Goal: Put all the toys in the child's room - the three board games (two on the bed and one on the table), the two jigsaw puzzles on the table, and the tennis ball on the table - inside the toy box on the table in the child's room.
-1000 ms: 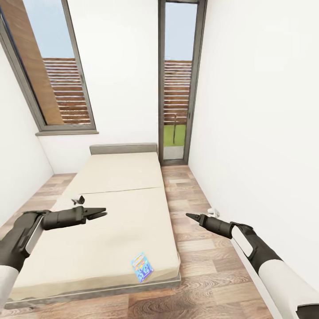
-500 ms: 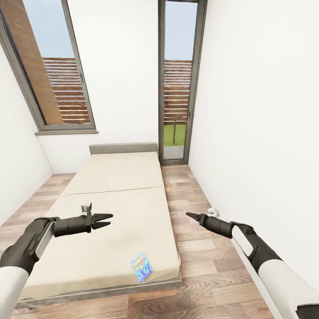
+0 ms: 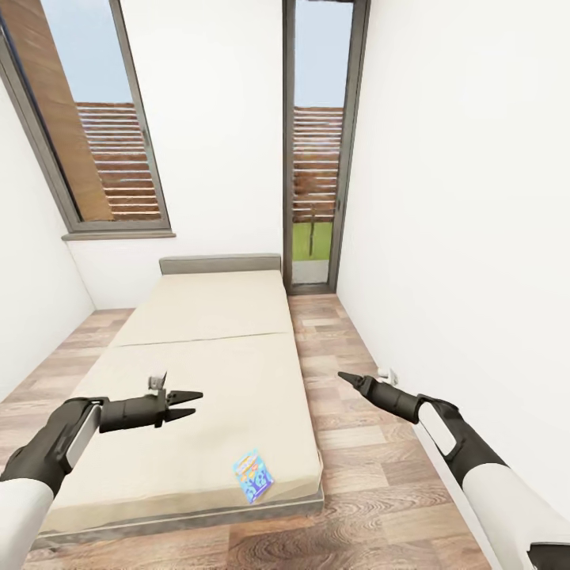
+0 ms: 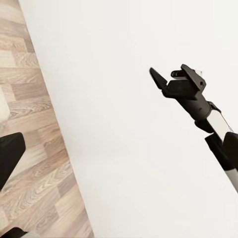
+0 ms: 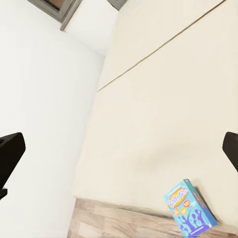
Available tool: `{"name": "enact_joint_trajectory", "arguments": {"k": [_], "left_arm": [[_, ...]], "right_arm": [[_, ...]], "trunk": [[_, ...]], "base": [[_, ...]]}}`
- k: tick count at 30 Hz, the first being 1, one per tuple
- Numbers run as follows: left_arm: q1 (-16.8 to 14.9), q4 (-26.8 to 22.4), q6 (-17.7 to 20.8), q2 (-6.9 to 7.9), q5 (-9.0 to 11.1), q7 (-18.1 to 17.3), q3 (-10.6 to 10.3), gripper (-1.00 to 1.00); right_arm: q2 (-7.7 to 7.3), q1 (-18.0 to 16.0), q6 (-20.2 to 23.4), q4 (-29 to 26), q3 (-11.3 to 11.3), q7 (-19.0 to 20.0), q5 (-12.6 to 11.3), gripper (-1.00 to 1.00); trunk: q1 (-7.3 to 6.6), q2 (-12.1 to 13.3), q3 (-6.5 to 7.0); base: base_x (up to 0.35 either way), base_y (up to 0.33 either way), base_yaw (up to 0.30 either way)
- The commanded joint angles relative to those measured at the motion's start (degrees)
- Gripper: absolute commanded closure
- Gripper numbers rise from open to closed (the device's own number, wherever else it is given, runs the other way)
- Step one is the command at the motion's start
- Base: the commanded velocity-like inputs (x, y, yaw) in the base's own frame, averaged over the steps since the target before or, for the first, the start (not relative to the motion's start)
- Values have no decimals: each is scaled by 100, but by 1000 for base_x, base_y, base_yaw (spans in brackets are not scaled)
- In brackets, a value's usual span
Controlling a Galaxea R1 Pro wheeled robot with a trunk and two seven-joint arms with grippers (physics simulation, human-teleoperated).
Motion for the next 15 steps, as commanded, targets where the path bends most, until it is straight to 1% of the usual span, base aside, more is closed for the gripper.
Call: {"name": "enact_joint_trajectory", "arguments": {"k": [1,5,11,15], "left_arm": [[-4,7,36,-15,9,15,1,-100],[-8,38,42,-86,13,180,2,-100],[-11,52,44,-152,22,425,2,-100],[-12,60,38,-264,34,633,36,-100]], "right_arm": [[-7,-4,40,0,12,-10,-57,-100],[2,-4,27,4,4,-26,-56,-100],[1,-4,37,6,-2,-35,-55,-100],[-1,-4,44,2,-4,-43,-55,-100]], "trunk": [[22,-49,-28],[110,-210,-99],[242,-451,-207],[330,-611,-279]], "base": [[-171,0,0],[-123,0,0],[-36,0,0],[-8,0,0]]}}
